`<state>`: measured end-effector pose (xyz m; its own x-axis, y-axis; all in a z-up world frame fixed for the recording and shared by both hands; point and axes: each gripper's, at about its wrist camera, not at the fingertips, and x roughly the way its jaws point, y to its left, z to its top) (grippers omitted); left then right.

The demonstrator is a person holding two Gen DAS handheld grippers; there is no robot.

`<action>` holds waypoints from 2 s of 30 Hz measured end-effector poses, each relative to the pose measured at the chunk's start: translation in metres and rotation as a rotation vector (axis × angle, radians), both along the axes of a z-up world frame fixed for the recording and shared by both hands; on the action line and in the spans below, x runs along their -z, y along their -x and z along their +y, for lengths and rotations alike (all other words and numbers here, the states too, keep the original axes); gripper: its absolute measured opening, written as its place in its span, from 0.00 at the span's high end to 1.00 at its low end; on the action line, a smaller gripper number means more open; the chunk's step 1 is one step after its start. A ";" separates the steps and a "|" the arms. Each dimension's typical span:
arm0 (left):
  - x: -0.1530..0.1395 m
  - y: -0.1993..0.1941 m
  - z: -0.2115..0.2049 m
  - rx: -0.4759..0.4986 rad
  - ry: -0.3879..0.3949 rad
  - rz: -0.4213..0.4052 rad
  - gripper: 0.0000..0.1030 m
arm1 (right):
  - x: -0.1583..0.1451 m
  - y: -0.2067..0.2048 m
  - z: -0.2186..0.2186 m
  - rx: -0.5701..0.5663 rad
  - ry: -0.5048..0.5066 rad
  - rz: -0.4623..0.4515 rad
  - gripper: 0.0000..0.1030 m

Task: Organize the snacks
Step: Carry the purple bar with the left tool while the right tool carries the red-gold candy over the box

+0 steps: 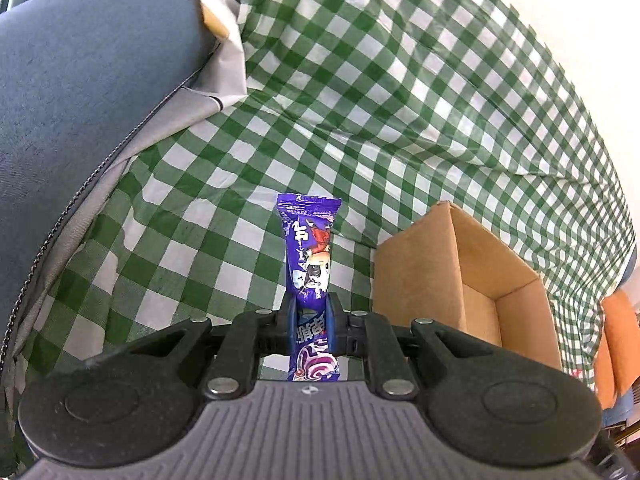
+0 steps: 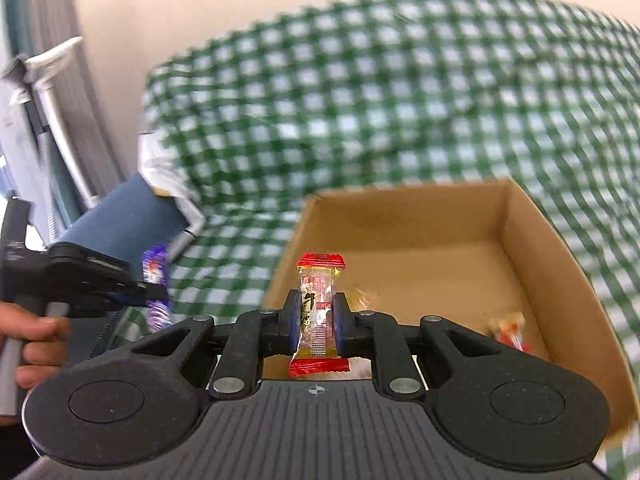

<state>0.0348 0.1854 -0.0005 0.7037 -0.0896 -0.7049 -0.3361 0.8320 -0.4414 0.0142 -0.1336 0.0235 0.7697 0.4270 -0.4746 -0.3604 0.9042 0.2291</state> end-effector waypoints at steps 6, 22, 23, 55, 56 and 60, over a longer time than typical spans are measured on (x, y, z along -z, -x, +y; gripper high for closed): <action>-0.003 -0.004 -0.012 0.021 -0.044 -0.016 0.85 | -0.007 0.012 -0.011 0.025 0.002 -0.074 0.84; -0.025 -0.003 -0.033 0.083 -0.100 -0.160 0.85 | -0.008 0.019 -0.049 0.134 0.009 -0.117 0.83; -0.027 -0.002 -0.035 0.088 -0.100 -0.172 0.85 | -0.009 0.018 -0.050 0.139 0.007 -0.119 0.83; -0.050 0.010 -0.115 0.368 -0.087 -0.473 0.85 | -0.009 0.014 -0.045 0.248 0.085 -0.216 0.83; -0.050 0.010 -0.117 0.378 -0.089 -0.476 0.85 | -0.009 0.014 -0.045 0.251 0.086 -0.216 0.83; -0.049 0.011 -0.127 0.416 -0.096 -0.494 0.85 | -0.008 0.014 -0.043 0.255 0.092 -0.215 0.83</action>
